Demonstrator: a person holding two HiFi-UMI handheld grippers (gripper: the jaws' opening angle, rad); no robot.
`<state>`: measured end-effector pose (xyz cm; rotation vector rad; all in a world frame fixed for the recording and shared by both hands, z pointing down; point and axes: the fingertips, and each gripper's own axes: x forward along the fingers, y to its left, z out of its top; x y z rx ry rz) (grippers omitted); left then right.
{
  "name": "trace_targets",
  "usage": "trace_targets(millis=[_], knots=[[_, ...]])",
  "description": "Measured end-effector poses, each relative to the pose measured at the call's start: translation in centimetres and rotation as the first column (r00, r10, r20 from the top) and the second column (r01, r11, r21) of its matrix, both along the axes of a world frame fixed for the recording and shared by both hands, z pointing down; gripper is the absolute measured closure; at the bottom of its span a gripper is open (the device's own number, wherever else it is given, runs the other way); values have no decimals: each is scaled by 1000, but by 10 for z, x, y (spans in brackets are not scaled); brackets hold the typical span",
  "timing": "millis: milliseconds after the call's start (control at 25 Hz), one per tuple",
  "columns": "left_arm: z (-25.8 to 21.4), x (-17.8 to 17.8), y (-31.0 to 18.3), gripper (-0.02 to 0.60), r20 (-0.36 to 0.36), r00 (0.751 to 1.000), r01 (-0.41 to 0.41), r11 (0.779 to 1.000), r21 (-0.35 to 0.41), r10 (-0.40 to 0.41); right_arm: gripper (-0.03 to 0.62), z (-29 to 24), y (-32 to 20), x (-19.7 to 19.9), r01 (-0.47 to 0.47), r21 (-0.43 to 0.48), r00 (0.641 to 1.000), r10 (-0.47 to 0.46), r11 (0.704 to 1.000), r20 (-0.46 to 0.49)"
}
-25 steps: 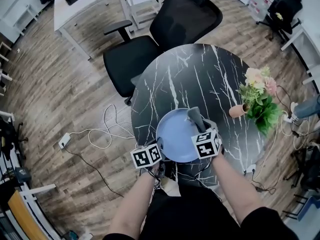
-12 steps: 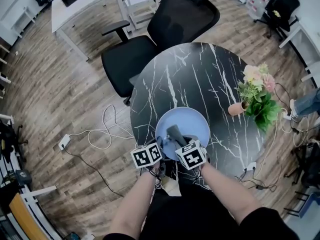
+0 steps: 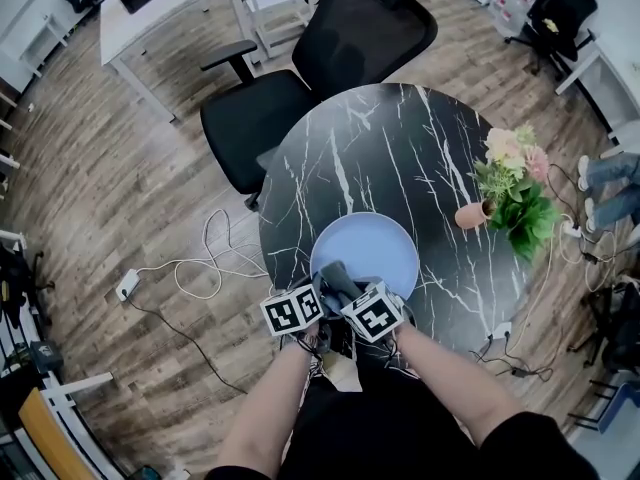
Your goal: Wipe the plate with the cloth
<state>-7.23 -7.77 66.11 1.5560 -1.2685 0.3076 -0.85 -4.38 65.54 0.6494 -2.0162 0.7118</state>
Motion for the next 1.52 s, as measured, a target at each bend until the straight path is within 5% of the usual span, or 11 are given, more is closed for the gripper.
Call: trace_targets(millis=[240, 680, 1200, 1320, 1520], knots=[[0, 0, 0, 548, 0, 1000, -8, 1000, -2, 8, 479, 0, -3, 17, 99, 62, 988, -91, 993, -121], [0, 0, 0, 548, 2, 1000, -13, 1000, -1, 13, 479, 3, -51, 76, 69, 151, 961, -25, 986, -277], [0, 0, 0, 548, 2, 1000, -22, 1000, 4, 22, 479, 1, -94, 109, 234, 296, 857, -54, 926, -512], [-1, 0, 1, 548, 3, 1000, -30, 1000, 5, 30, 479, -2, -103, 112, 193, 327, 854, 5, 925, -520], [-1, 0, 1, 548, -3, 1000, -14, 1000, 5, 14, 477, -12, -116, 117, 0, 366, 901, 158, 931, -403]])
